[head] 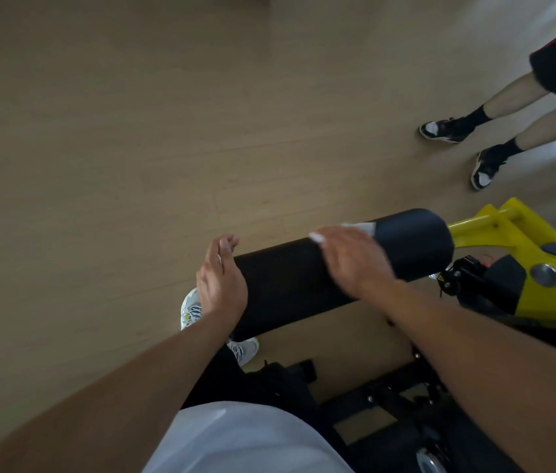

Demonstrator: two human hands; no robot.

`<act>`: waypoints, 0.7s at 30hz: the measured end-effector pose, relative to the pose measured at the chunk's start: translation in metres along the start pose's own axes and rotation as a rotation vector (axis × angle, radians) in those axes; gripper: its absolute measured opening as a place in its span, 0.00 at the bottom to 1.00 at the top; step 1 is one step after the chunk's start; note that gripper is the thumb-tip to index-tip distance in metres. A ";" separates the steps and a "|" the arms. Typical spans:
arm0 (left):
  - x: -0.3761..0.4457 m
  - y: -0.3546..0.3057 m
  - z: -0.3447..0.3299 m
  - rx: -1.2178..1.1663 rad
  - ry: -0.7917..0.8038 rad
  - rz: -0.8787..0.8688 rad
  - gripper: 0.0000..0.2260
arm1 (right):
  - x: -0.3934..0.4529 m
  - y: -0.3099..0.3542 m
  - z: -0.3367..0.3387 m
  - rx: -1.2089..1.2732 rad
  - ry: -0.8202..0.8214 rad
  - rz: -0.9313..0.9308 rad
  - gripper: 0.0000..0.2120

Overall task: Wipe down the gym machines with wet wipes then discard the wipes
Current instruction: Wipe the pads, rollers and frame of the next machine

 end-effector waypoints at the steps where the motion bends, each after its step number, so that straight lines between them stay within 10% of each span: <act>1: 0.000 0.000 0.000 0.000 0.002 0.000 0.17 | -0.008 -0.029 0.005 -0.005 -0.012 -0.107 0.22; 6: 0.000 0.000 -0.001 0.005 -0.024 0.017 0.18 | 0.007 -0.005 0.010 0.019 -0.005 -0.296 0.20; 12: 0.006 0.006 0.006 -0.138 -0.057 0.160 0.19 | 0.037 0.148 -0.027 0.204 0.030 0.187 0.22; 16: 0.005 0.003 0.004 -0.028 -0.023 0.084 0.20 | 0.023 0.087 -0.014 0.078 0.094 0.200 0.22; 21: -0.003 -0.007 -0.002 0.353 0.087 -0.247 0.20 | -0.016 -0.074 0.016 0.021 0.053 -0.216 0.22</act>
Point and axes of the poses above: each hand's wrist, its own x-axis towards the middle knuckle, its own z-axis out of the back of the hand, y = z × x, the point moved 5 cm from there along x, towards the middle knuckle, and after that the axes turned 14 degrees about z, right-handed, at the moved point
